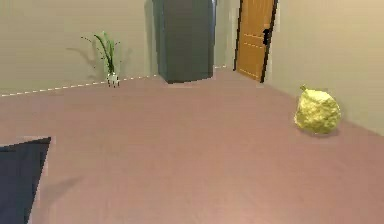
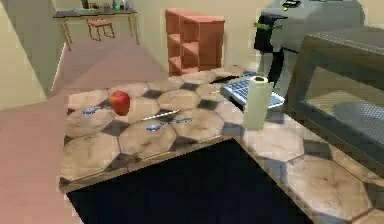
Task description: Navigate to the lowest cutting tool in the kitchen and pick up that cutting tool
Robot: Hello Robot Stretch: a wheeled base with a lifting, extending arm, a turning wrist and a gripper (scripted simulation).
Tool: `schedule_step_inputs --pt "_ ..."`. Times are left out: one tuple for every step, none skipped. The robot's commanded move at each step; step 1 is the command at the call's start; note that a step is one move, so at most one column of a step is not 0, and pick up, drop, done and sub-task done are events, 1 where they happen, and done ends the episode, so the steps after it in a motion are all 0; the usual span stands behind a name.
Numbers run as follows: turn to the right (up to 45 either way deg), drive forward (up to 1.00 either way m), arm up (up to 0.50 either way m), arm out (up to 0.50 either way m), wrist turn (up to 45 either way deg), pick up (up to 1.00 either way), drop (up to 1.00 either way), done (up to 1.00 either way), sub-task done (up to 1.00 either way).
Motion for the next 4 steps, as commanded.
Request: schedule_step_inputs --pt "-42.0 0.00 0.00 0.00 0.0 0.00 0.00 0.00 0.00" --pt "0.0 0.05 0.00 0.00 0.0 0.00 0.00 0.00 0.00" --pt "42.0 0.00 0.00 0.00 0.0 0.00 0.00 0.00 0.00" --pt "0.0 0.75 0.00 0.00 0.0 0.00 0.00 0.00 0.00"
